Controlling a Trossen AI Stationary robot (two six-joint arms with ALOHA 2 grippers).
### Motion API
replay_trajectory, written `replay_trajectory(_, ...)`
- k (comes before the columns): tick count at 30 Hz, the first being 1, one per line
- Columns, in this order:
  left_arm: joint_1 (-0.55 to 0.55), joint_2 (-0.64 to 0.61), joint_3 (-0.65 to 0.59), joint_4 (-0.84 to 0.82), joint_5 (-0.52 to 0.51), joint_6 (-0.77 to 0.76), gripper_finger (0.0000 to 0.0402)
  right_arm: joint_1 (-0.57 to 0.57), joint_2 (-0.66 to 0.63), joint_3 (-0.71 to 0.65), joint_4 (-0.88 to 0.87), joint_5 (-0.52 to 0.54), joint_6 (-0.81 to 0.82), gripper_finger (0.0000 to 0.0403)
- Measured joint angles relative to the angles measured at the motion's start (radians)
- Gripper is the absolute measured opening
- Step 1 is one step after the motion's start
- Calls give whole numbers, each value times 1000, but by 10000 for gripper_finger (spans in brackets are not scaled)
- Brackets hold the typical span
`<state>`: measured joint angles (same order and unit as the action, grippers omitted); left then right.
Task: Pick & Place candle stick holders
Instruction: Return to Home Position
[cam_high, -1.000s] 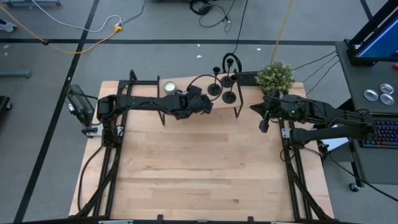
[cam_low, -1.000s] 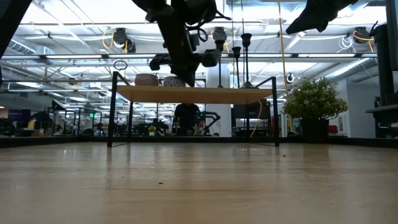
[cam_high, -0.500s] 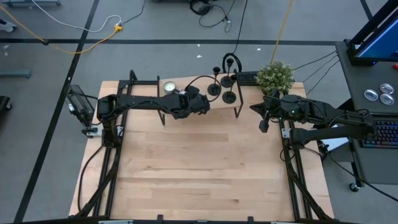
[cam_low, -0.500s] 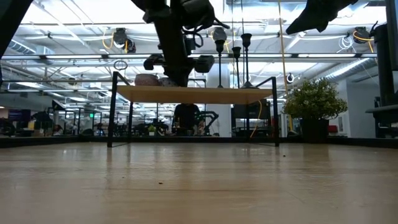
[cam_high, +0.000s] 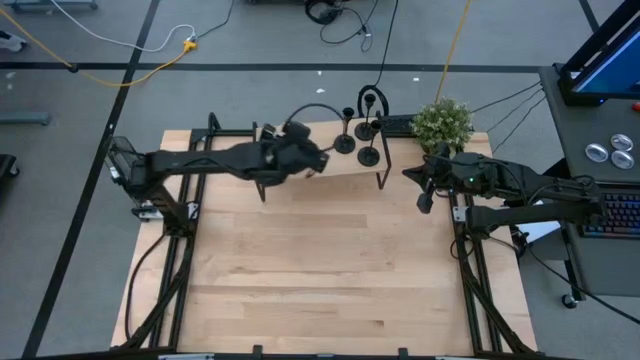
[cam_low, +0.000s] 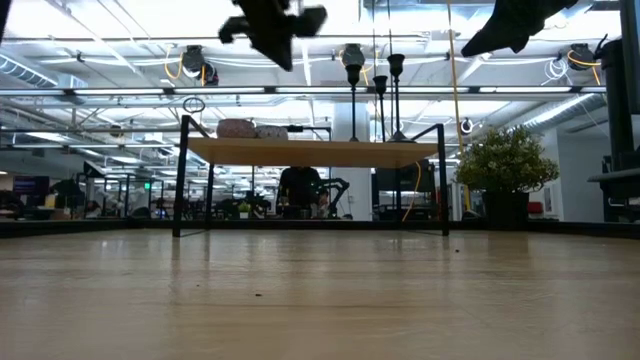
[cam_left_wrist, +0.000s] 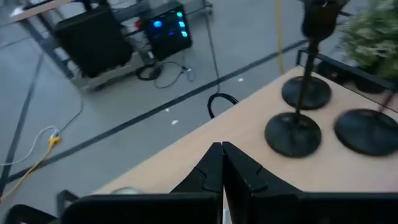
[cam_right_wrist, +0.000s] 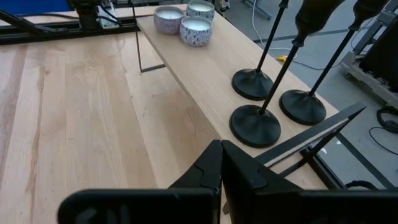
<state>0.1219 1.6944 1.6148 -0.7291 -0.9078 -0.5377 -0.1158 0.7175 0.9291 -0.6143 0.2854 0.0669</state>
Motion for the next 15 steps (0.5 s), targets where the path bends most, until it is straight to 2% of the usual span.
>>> replay_trajectory(2, -6, -56, -16, -75, 47, 1, 2, 0, -7, 0, -15, 0, -4, 0)
replay_trajectory(4, -8, -112, -62, -176, 75, -60, 1, 0, -18, 0, -33, 0, -13, 0)
replay_trajectory(7, -30, -230, -190, -216, 77, -169, 3, 0, -45, 0, -67, -1, -40, 0)
replay_trajectory(13, -141, -527, -493, -71, 77, -221, 2, 0, -129, 0, -106, -3, -57, 0)
replay_trajectory(15, -189, -633, -585, 4, 79, -208, 5, 0, -154, 0, -121, -36, -54, 0)
